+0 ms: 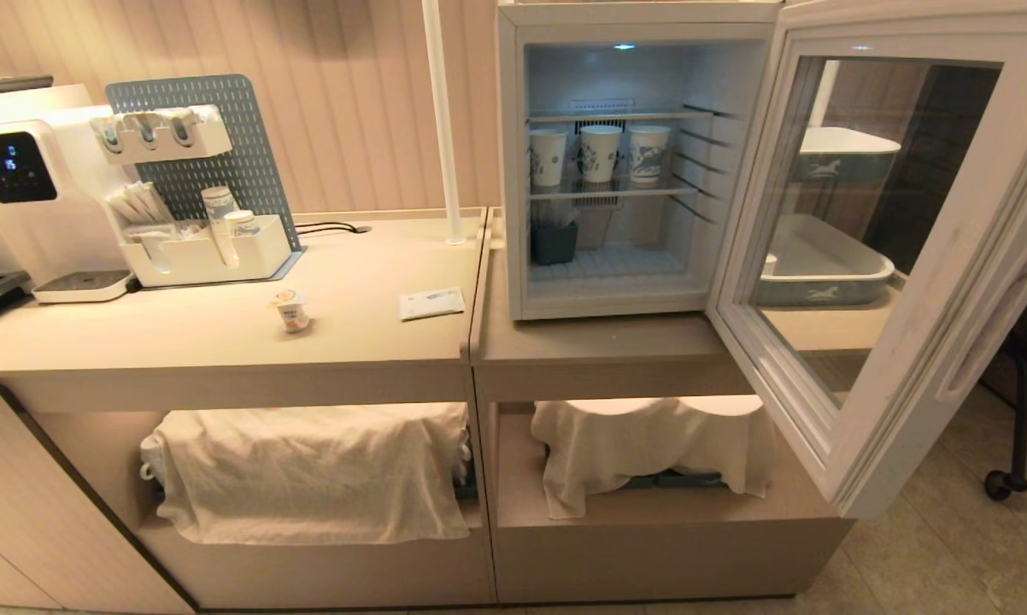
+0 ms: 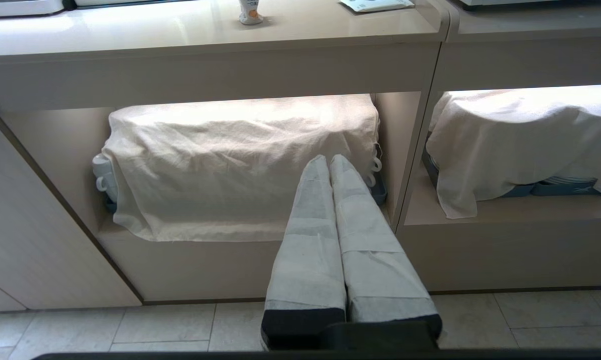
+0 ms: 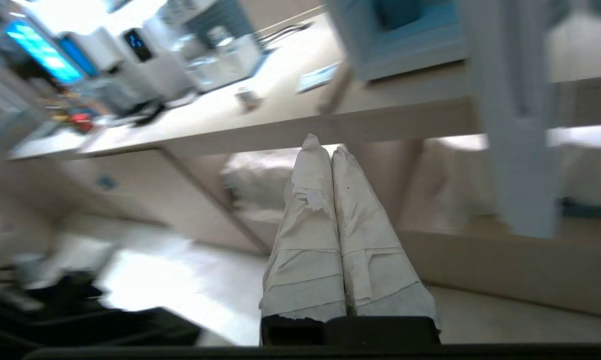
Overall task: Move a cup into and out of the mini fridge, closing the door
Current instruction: Open the freezer door
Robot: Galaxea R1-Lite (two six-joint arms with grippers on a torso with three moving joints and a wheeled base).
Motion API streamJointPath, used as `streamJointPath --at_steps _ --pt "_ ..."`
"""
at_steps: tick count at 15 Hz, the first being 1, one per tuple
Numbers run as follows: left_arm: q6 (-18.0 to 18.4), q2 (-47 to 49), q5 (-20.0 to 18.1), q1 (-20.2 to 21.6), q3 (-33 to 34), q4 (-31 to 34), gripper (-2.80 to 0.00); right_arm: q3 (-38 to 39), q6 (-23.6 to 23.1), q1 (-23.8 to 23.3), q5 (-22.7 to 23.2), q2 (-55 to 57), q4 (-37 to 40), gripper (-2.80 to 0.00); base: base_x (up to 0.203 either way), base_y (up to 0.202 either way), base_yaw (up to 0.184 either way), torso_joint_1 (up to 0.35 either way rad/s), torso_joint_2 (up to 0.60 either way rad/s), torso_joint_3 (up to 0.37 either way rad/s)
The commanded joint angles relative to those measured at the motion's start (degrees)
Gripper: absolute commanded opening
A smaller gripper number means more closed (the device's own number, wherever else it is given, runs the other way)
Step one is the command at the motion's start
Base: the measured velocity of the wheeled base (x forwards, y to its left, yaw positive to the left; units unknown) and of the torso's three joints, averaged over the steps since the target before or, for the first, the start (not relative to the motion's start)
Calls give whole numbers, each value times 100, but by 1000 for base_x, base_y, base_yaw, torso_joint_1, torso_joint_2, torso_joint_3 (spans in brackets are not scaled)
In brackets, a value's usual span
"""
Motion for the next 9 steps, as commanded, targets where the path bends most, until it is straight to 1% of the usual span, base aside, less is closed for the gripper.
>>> streamJointPath --at_steps 1,4,7,9 --pt "2 0 3 -2 1 -1 -280 -461 540 197 205 844 4 -280 0 0 0 0 0 0" --pt "2 0 0 4 -1 -1 -280 -570 1079 712 457 1007 -12 -280 0 0 0 0 0 0" --pt "2 0 0 4 -1 -1 -280 -690 1504 792 541 1426 -57 -280 0 0 0 0 0 0" --pt "2 0 0 4 -1 -1 -280 -866 1663 793 673 1763 -64 -280 0 0 0 0 0 0"
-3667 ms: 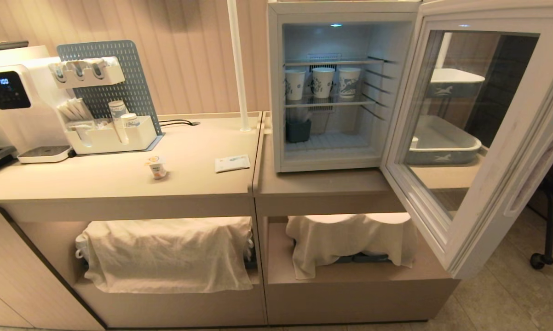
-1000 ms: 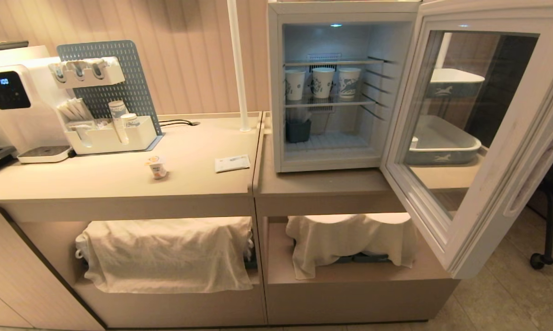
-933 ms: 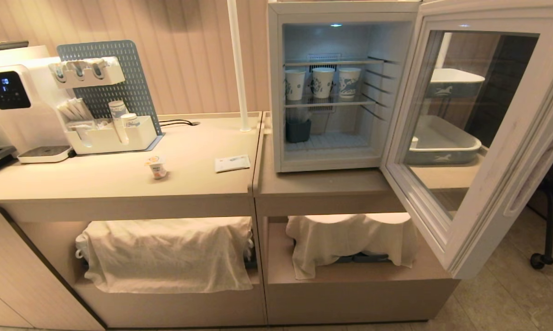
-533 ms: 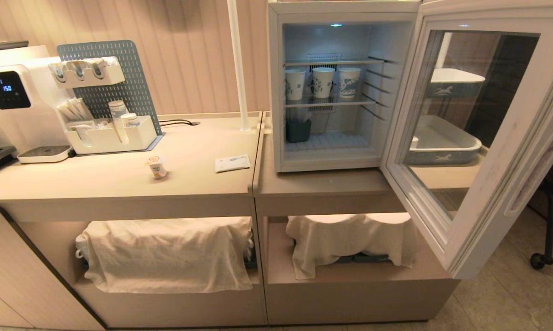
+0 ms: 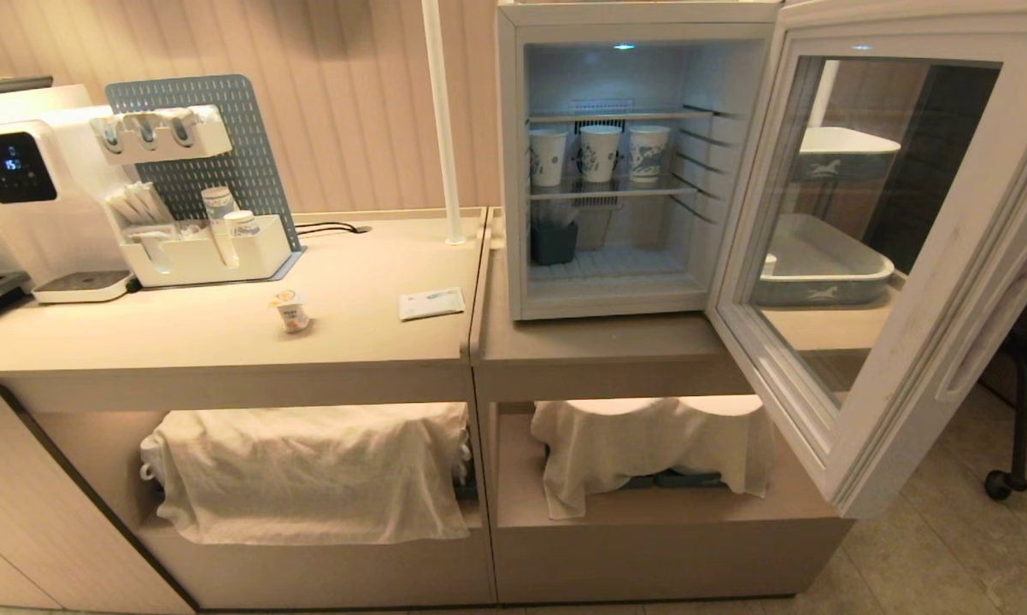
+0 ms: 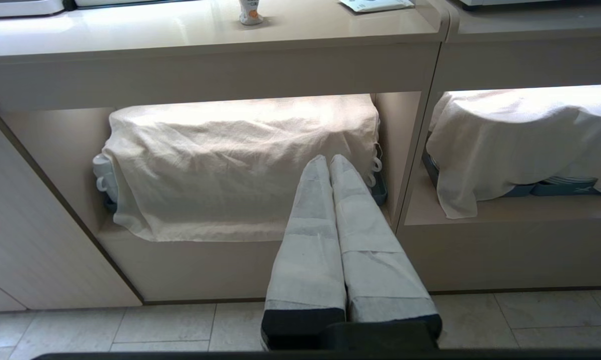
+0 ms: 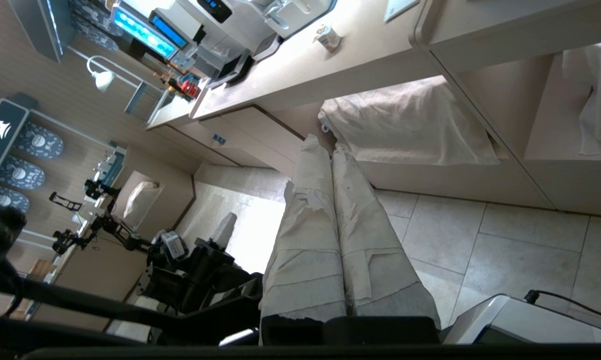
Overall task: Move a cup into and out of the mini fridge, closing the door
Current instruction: Open the freezer door
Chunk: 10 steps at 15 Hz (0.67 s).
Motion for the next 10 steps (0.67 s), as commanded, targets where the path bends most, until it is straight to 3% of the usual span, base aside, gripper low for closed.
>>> streamJointPath --at_steps 1,7,10 --pt "1 0 0 -6 1 -2 -280 -113 52 9 41 482 -46 -280 0 0 0 0 0 0" --pt "1 0 0 -6 1 -2 -280 -116 -76 9 41 1261 -614 -280 0 0 0 0 0 0" --pt "1 0 0 -6 6 -2 -280 -47 -521 -2 -181 1514 -847 -280 0 0 0 0 0 0"
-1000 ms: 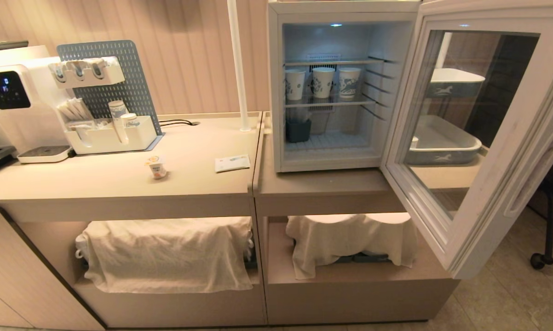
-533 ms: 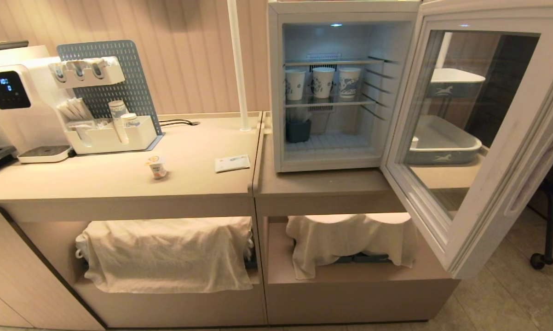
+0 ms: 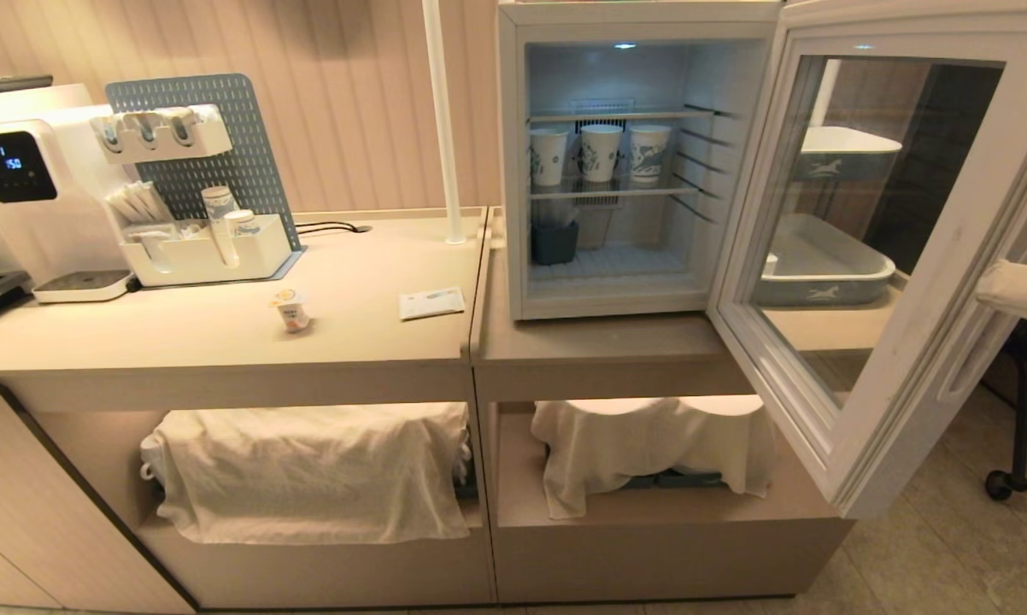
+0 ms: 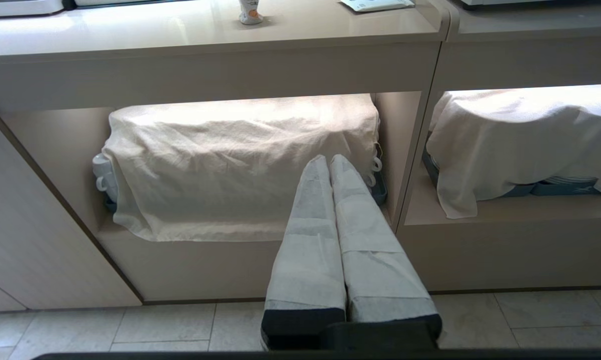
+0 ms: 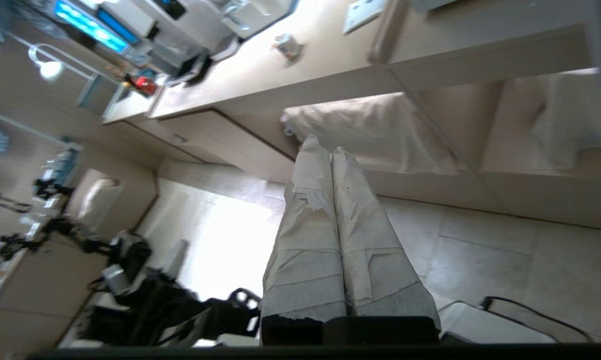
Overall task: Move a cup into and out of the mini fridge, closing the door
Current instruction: Open the freezer door
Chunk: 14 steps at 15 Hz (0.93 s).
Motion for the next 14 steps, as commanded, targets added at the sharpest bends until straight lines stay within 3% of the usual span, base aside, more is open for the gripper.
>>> streamJointPath --at_steps 1,14 --pt "1 0 0 0 -1 -1 -280 -1 -186 -10 -78 295 1 -280 0 0 0 0 0 0" --pt "1 0 0 0 5 -1 -280 -48 -1392 -136 -1081 701 -26 -280 0 0 0 0 0 0"
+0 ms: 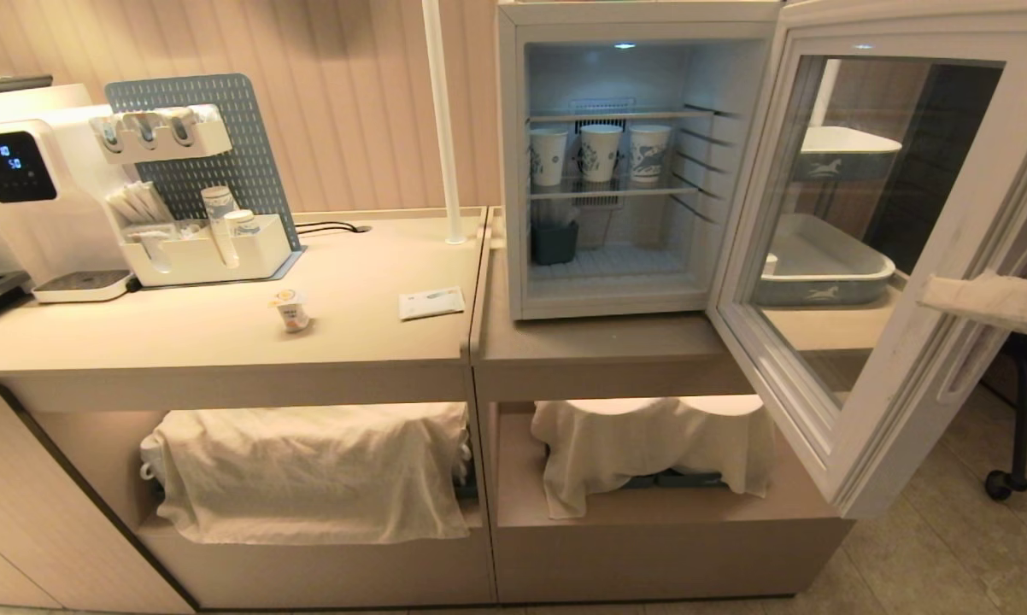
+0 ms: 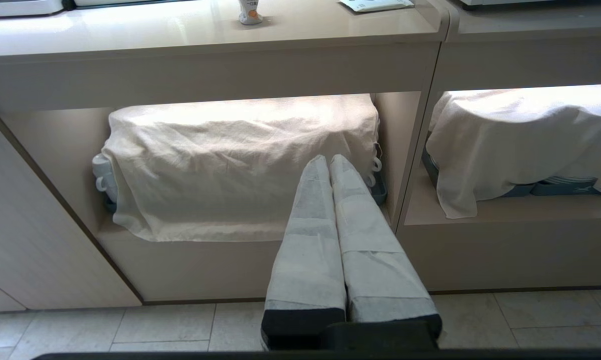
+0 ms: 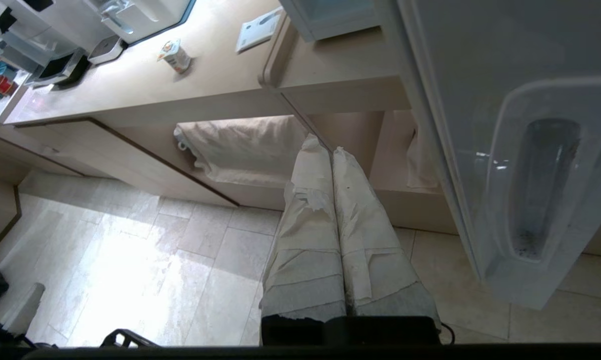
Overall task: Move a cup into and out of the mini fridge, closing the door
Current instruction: Open the freezer door
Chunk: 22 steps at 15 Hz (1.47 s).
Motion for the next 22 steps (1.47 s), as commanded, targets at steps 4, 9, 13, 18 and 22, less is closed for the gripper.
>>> streamJointPath --at_steps 4,9,13,18,22 --pt "1 0 -4 1 -1 -1 -280 -19 -148 -54 -212 18 2 -280 0 0 0 0 0 0" --pt "1 0 3 9 -1 -1 -280 -14 -466 -171 -452 -26 22 -280 0 0 0 0 0 0" --pt "1 0 -5 0 -1 -1 -280 -20 -577 -261 -659 -121 80 -280 0 0 0 0 0 0" --pt "1 0 -5 0 -1 -1 -280 42 -904 -343 -882 -220 107 -280 0 0 0 0 0 0" --pt "1 0 -4 8 -1 -1 -280 24 -1062 -409 -1075 -268 115 -280 0 0 0 0 0 0"
